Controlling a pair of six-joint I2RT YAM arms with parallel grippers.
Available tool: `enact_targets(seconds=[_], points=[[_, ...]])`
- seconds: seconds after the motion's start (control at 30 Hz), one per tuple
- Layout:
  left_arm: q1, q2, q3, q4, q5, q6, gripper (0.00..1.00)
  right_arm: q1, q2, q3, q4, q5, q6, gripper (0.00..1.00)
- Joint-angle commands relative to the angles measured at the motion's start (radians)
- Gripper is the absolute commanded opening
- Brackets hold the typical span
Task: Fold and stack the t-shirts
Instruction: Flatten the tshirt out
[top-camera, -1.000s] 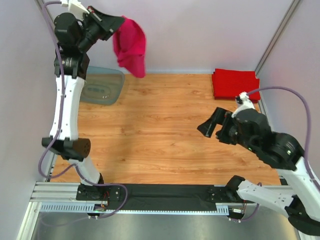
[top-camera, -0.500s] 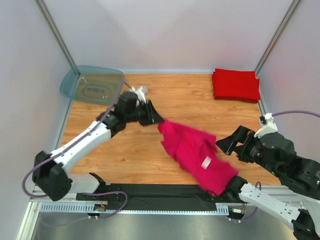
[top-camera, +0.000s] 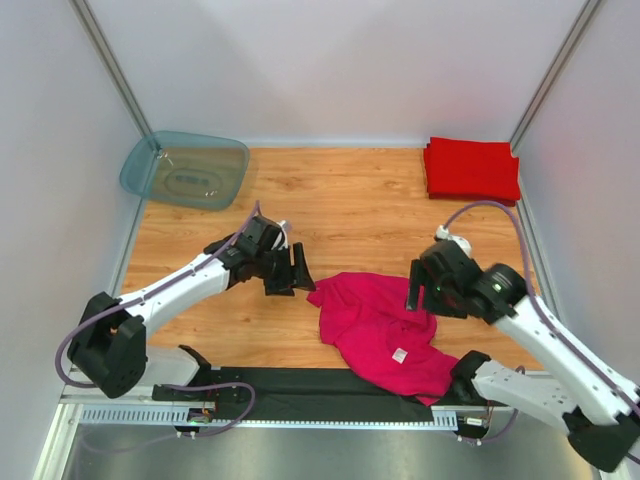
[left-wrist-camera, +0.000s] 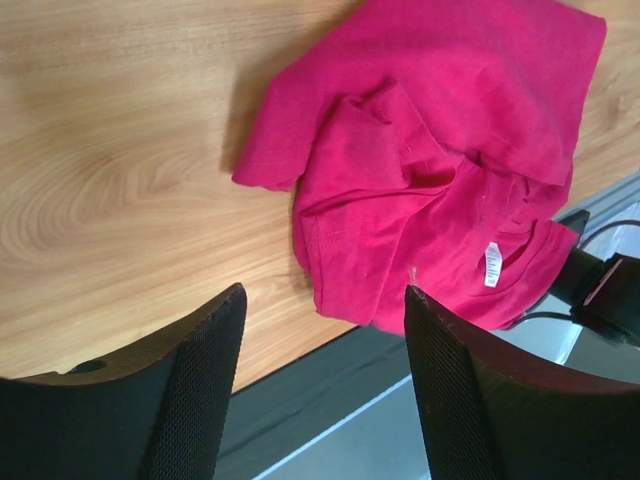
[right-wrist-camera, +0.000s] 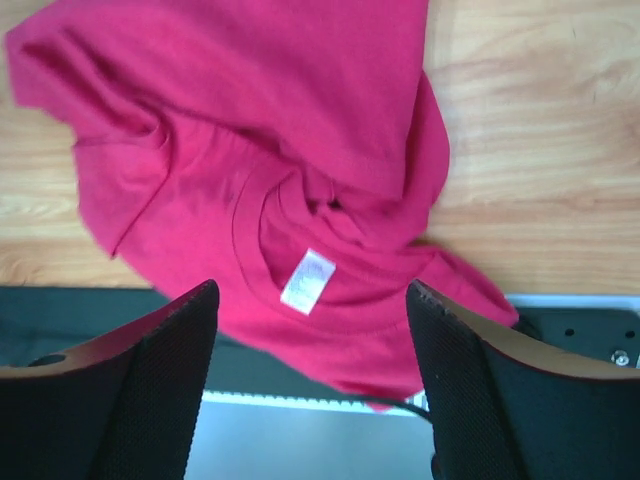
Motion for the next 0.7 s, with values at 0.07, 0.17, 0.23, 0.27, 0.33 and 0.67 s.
enact_targets(seconds=[0.07,0.17,0.23,0.27,0.33,0.67], points=[[-0.003,0.136,0.064,0.056,0.077,0.077,0.71,-0.239,0.215,-0.038,0.298,-0.180,-0.200,0.67],[-0.003,0.204,0.086,0.060,0.093,0.099,0.69,-0.352,0.324,-0.043,0.366,-0.304,-0.241,0.63],[-0.003,0.231,0.084,0.091,0.138,0.100,0.69,-0.360,0.399,-0.032,0.354,-0.297,-0.261,0.63],[-0.005,0.241,0.086,0.123,0.156,0.103,0.69,-0.362,0.412,-0.040,0.362,-0.297,-0.268,0.64],[-0.005,0.285,0.113,0.129,0.172,0.128,0.69,-0.372,0.430,-0.069,0.391,-0.283,-0.280,0.67],[-0.003,0.423,0.192,0.146,0.221,0.163,0.31,-0.514,0.593,-0.172,0.608,-0.324,-0.314,0.71]])
